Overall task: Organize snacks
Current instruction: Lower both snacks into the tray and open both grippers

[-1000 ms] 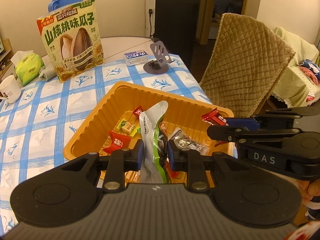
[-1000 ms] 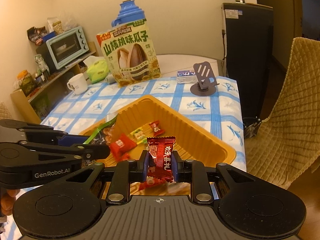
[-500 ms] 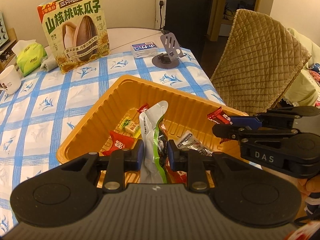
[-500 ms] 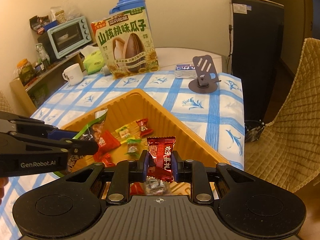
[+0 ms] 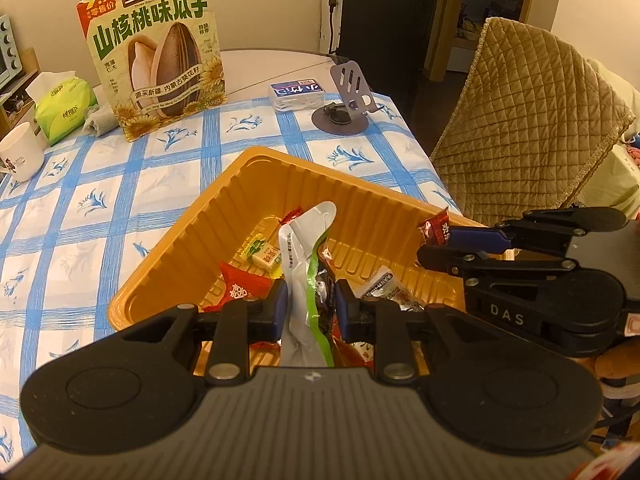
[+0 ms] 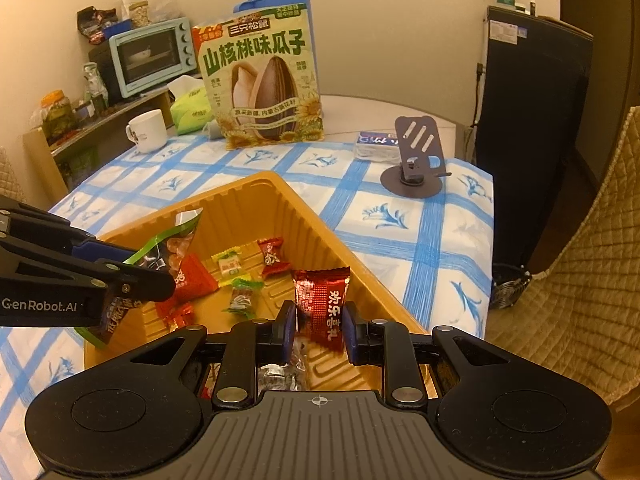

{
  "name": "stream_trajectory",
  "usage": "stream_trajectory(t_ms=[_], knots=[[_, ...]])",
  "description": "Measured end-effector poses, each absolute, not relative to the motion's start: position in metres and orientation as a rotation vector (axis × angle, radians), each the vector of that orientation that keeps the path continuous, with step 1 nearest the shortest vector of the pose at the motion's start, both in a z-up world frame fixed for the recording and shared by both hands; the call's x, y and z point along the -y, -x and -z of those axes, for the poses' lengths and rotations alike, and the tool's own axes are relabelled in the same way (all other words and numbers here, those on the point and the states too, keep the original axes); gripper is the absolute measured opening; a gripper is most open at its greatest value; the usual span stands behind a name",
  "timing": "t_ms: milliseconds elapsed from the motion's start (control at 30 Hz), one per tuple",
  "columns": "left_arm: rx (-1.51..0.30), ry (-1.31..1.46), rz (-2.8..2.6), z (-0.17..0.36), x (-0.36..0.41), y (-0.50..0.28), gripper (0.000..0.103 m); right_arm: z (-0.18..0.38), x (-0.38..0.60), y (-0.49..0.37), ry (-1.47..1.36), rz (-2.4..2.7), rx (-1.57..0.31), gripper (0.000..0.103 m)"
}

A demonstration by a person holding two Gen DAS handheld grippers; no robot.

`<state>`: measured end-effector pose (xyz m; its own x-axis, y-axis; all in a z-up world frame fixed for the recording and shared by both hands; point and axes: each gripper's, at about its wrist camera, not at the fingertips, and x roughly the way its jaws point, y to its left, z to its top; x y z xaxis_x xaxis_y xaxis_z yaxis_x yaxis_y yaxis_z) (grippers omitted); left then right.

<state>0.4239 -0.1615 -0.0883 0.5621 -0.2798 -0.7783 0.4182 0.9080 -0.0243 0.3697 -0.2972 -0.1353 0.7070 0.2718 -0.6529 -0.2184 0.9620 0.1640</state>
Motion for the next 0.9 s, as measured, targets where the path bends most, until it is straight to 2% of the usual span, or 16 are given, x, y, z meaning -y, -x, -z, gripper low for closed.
stream_trajectory(t_ms=[100, 233, 800, 900], knots=[[-0.886, -0.172, 0.414, 0.089, 0.163, -0.425, 0.023, 0.137, 0.3, -0.37, -0.096, -0.29, -0.744, 0.029], [-0.889, -0.175, 0.413, 0.091, 0.166, -0.427, 0.023, 0.136, 0.302, -0.368, -0.112, -0.285, -0.727, 0.049], [-0.877, -0.21, 0.442, 0.095, 0.19, -0.443, 0.023, 0.136, 0.313, -0.371, -0.175, -0.292, -0.748, 0.05], [-0.87, -0.205, 0.44, 0.095, 0.19, -0.442, 0.03, 0.134, 0.315, -0.37, -0.183, -0.297, -0.744, 0.05]])
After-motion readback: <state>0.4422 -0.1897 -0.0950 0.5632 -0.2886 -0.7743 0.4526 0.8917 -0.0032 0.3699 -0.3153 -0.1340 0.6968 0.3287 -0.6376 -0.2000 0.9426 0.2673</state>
